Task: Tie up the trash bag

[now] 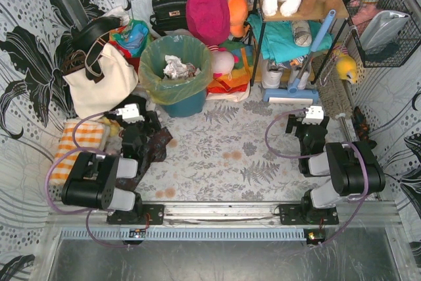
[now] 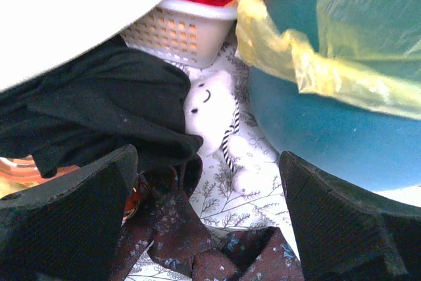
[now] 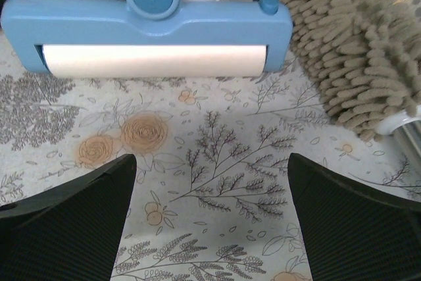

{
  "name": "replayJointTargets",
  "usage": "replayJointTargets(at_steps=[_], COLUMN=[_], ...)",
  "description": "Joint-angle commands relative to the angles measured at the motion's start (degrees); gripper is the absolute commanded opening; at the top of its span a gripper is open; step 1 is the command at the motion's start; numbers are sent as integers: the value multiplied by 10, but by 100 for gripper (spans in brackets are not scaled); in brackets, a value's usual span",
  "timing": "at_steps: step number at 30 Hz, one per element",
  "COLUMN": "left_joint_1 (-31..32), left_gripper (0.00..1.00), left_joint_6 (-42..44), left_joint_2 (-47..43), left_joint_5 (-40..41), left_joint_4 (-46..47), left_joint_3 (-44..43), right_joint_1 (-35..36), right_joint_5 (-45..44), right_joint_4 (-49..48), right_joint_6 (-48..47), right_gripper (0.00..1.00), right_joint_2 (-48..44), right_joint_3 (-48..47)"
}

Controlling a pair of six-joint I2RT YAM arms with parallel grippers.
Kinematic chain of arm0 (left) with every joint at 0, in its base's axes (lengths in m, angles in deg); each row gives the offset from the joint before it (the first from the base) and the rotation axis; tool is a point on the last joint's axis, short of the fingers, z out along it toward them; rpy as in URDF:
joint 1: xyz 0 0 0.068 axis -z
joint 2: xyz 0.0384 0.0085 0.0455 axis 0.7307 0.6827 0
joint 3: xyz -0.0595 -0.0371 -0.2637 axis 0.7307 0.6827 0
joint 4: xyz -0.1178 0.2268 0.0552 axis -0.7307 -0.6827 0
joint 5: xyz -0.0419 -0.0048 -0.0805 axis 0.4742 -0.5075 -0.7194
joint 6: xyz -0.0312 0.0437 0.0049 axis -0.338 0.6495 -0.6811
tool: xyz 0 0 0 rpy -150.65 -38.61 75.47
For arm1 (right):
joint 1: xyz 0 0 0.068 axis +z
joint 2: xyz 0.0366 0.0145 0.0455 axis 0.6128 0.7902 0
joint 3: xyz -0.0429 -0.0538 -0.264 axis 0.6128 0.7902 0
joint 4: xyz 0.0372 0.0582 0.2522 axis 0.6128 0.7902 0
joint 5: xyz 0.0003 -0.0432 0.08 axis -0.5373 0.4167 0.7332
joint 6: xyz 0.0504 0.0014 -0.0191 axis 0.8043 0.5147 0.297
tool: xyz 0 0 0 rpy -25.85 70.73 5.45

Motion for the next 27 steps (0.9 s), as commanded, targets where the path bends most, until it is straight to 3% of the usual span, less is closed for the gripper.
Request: replayJointTargets(at_steps=[1,5,10,17,21,27], left_joint_1=[-1,6,10,10,11,10], left_gripper=[98,98,98,98,98,98], left_joint_6=[-5,-21,-79,-144,-171,-121], left_joint_2=[-57,-112,-220,-355,-376,-368], left_joint_5=[18,42,91,134,115,92], left_joint_4=[-4,-101,-297,-520,-666,-849], left_joint_3=[4,-16,-56,-121,-211,-330], right_joint_1=[-3,-3,-3,-3,-3,-3], right_joint_5=[-14,-12,7,56,93,163], right_joint_4=[5,80,213,466,608,739], right_joint_6=[3,2,27,84,150,274], right_gripper=[97,97,97,97,97,97], right_joint_2=[-46,-109,-213,-332,-354,-324], right_joint_3=[1,-7,-29,-120,-206,-335])
